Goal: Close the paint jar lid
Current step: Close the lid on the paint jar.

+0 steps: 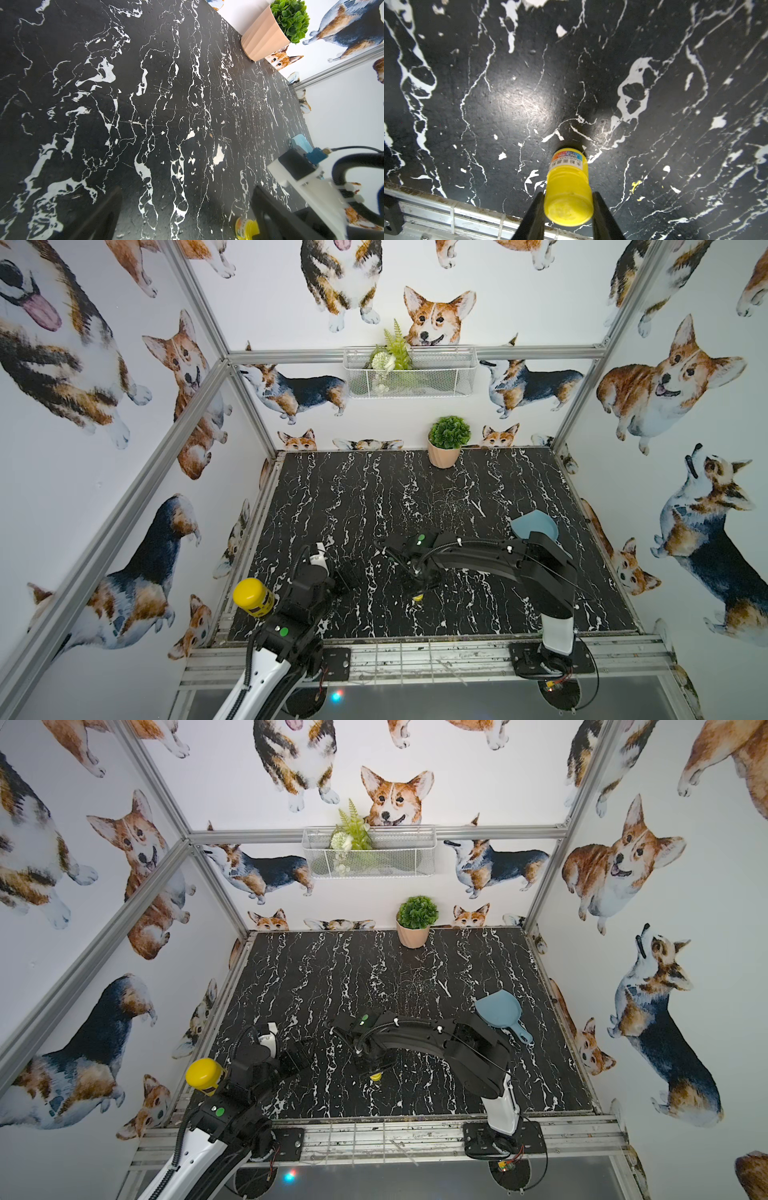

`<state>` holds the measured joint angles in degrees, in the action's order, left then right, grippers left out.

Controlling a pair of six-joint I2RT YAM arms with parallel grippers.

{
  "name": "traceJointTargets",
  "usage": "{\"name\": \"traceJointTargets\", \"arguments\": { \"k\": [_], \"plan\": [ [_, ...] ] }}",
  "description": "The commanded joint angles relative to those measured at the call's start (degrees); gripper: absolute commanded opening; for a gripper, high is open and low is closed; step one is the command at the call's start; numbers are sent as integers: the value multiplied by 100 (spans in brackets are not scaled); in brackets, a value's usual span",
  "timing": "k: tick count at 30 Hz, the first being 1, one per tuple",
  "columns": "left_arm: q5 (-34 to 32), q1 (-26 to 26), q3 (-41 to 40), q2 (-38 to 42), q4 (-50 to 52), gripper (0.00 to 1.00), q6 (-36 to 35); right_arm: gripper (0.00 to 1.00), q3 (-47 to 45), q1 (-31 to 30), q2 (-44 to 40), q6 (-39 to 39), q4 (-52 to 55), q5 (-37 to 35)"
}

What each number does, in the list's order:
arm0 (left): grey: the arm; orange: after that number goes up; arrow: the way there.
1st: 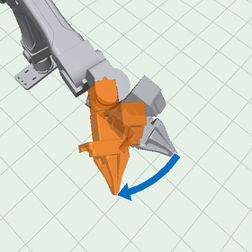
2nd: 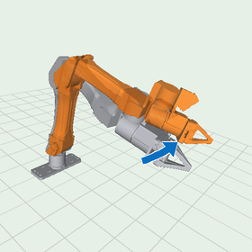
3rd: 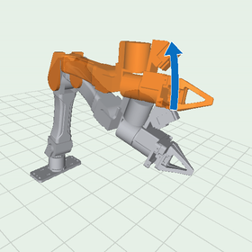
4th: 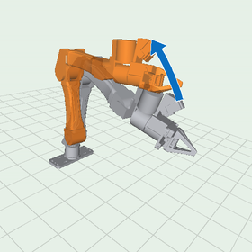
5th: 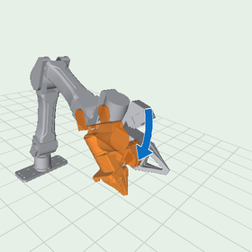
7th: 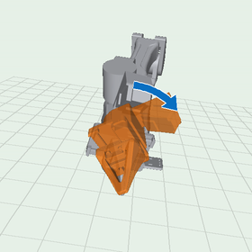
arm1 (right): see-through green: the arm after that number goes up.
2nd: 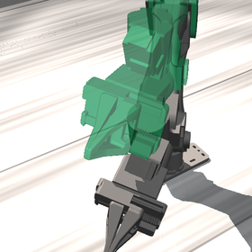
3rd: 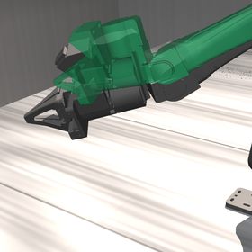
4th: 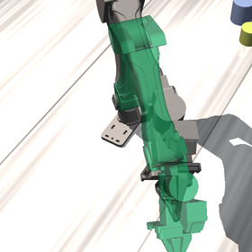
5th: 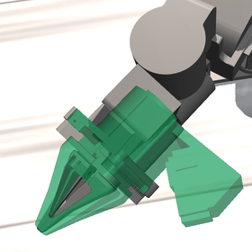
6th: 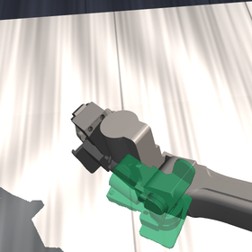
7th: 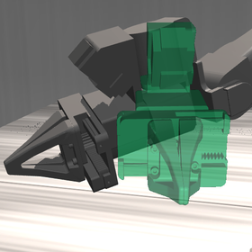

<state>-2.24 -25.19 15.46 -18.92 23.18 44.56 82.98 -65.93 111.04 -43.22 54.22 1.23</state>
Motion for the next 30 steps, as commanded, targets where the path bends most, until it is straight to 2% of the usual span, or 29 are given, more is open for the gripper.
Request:
{"name": "traceJointTargets", "arguments": {
  "k": [1, 30],
  "plan": [
    [-55, -5, 32, -7, -57, 100, -12, 31, 34, -15, -125, -62, 81, -194],
    [-67, -8, 10, 72, -21, 100, -26, 31, 8, -121, -6, -98, 26, -81]
  ]
}}
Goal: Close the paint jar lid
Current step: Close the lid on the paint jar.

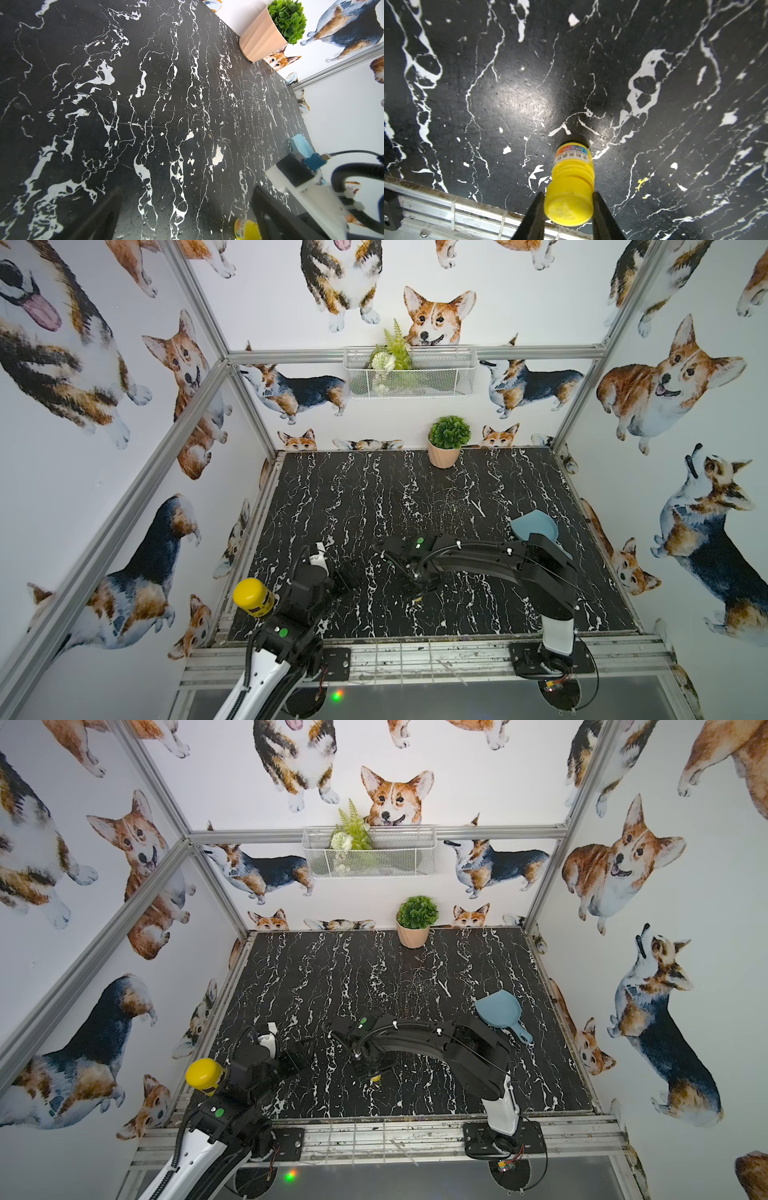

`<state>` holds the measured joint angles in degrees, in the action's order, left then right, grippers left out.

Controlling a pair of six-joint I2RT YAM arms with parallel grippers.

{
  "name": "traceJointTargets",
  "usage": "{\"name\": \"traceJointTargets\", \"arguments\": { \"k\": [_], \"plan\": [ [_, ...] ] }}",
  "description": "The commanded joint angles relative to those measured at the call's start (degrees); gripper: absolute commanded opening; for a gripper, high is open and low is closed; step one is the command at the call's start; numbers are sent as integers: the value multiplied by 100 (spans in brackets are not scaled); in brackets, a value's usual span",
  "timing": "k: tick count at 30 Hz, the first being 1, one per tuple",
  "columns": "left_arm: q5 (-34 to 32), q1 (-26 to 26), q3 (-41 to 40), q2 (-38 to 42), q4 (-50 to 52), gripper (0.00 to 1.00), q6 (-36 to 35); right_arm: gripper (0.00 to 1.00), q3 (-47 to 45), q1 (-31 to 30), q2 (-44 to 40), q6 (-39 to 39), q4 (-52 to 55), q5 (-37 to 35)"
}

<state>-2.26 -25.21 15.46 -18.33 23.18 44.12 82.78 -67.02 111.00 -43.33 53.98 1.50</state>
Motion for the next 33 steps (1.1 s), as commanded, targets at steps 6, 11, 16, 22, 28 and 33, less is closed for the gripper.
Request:
{"name": "traceJointTargets", "arguments": {
  "k": [6, 11, 16, 22, 28, 33],
  "plan": [
    [-60, -8, 11, 27, -19, 100, 11, 31, 80, -9, -4, -66, 69, -163],
    [-73, -2, 2, 41, -15, 100, 7, 31, 89, -8, -21, -73, 104, -244],
    [-55, 2, 4, 51, -22, 100, 6, 31, 98, -12, 53, -61, 80, -168],
    [-73, 1, -3, 75, 1, 100, 2, 31, 106, -10, 71, -44, 69, -167],
    [-73, -2, 0, 83, 10, 100, 3, 31, 106, -11, 108, -35, 69, -159],
    [-95, 7, 2, 101, 11, 100, 2, 31, 157, -11, 174, 9, 82, -116]
  ]
}}
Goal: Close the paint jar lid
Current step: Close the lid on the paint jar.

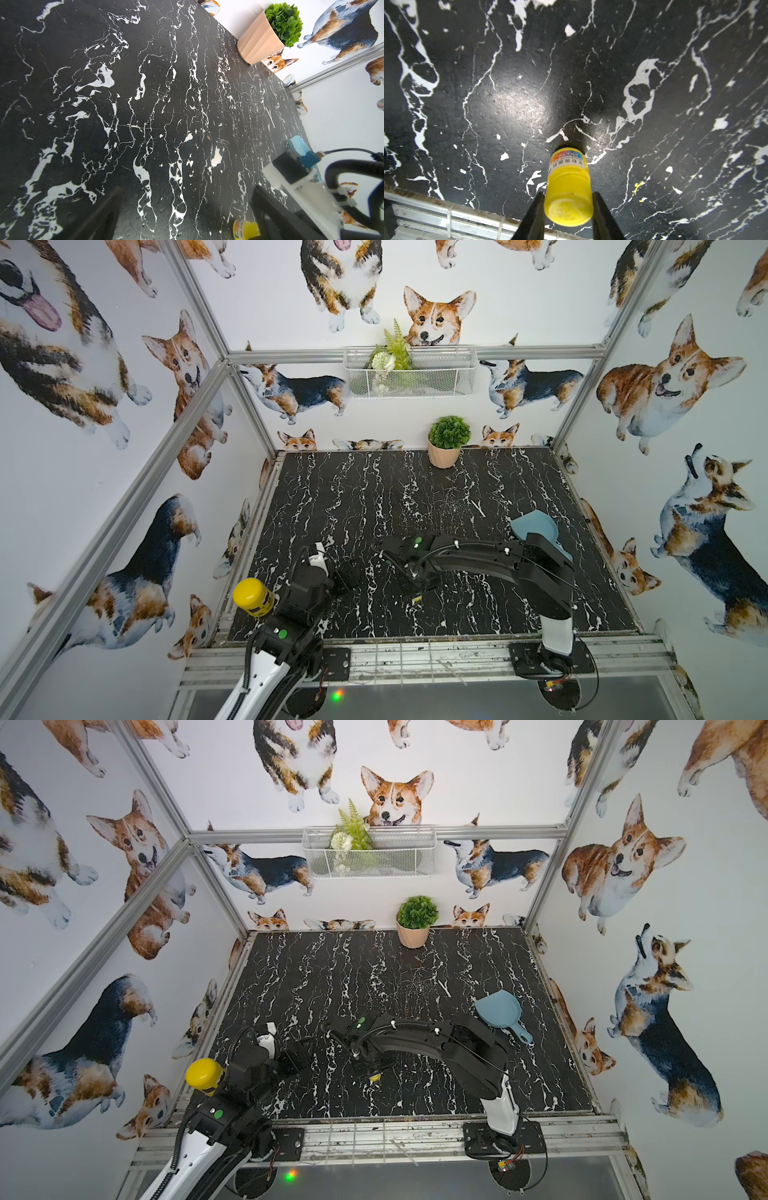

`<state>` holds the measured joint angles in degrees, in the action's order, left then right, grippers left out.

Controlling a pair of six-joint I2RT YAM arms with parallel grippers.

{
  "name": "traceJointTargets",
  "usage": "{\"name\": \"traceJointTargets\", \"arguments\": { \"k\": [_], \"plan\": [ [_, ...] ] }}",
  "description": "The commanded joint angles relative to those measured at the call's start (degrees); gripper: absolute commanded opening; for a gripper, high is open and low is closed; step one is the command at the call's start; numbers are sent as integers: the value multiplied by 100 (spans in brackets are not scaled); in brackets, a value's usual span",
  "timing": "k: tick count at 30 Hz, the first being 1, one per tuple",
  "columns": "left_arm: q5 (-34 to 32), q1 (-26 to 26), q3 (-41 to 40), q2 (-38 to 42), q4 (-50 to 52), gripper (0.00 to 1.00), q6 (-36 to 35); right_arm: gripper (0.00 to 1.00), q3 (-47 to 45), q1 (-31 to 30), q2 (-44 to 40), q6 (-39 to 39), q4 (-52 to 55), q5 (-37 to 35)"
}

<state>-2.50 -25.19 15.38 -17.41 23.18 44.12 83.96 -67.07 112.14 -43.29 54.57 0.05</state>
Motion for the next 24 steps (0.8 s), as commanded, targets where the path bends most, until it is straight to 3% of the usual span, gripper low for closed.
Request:
{"name": "traceJointTargets", "arguments": {
  "k": [1, 24],
  "plan": [
    [-79, -3, 16, 11, 20, 100, 4, 31, 49, -6, 64, 7, 28, 29],
    [-40, 0, -2, -4, -40, 100, -13, 33, 45, -4, 10, 29, 1, -45]
  ]
}}
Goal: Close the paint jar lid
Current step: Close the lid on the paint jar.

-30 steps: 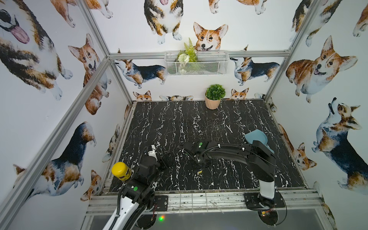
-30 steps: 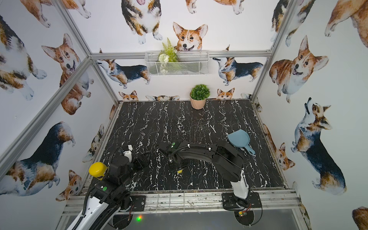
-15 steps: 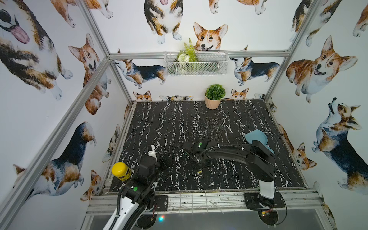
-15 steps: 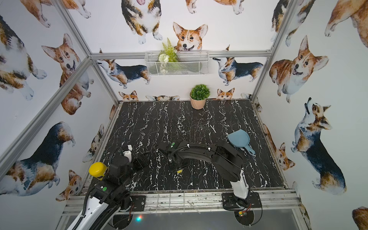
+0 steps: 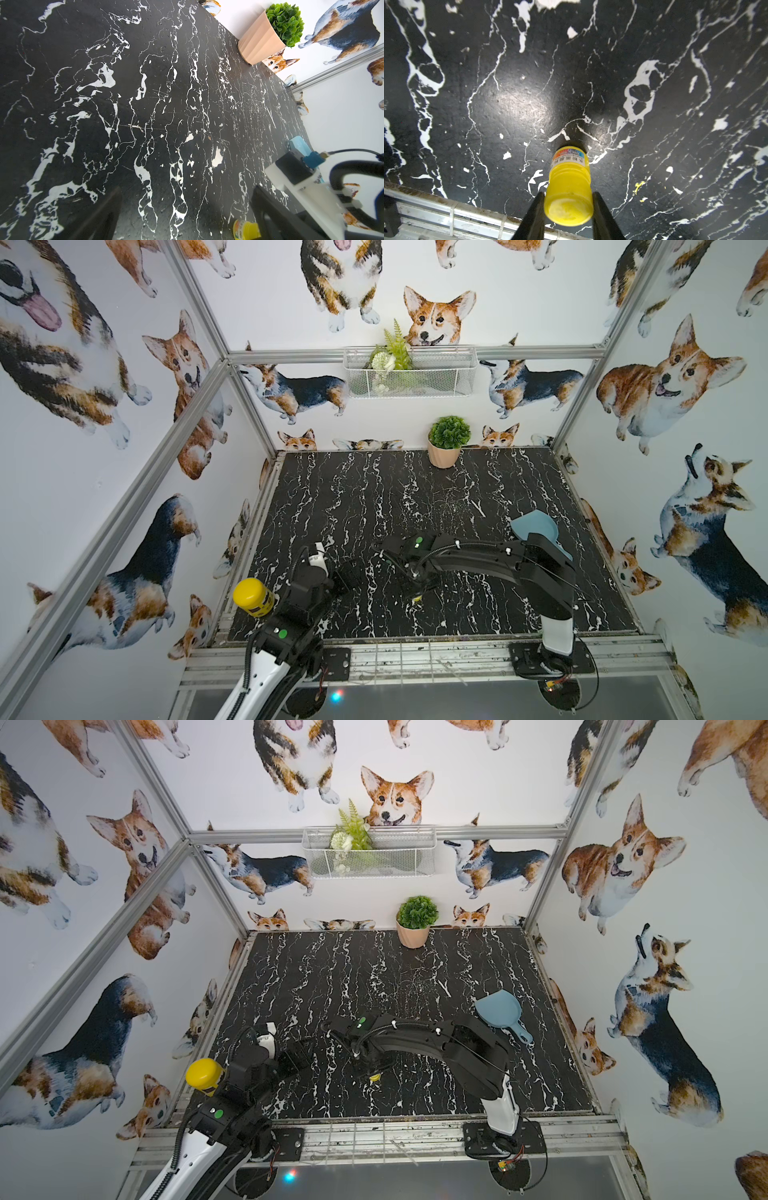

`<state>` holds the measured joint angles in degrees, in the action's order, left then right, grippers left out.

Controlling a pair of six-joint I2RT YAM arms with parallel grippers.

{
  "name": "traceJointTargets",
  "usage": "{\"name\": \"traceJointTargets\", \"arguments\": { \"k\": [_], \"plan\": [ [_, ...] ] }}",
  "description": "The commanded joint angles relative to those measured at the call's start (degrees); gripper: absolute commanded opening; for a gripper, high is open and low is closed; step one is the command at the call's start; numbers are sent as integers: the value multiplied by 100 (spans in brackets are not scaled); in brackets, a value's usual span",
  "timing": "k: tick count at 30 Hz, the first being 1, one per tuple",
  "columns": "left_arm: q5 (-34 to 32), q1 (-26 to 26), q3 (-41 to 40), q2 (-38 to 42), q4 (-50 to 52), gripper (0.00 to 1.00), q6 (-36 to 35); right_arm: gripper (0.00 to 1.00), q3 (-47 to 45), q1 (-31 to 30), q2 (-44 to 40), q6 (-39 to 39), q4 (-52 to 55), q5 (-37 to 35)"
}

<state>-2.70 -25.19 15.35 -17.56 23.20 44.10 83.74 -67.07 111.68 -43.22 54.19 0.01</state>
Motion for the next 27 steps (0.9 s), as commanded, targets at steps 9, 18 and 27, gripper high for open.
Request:
{"name": "traceJointTargets", "arguments": {
  "k": [9, 18, 27],
  "plan": [
    [-29, -1, -6, 60, -25, 100, -11, 34, 81, -2, 126, 24, 70, 7],
    [-29, -3, -35, 87, -26, 100, -15, 42, 45, -8, 76, -2, 72, 8],
    [-20, -1, -24, 104, -22, 100, -24, 53, -50, -17, -248, -2, -182, -63]
  ]
}}
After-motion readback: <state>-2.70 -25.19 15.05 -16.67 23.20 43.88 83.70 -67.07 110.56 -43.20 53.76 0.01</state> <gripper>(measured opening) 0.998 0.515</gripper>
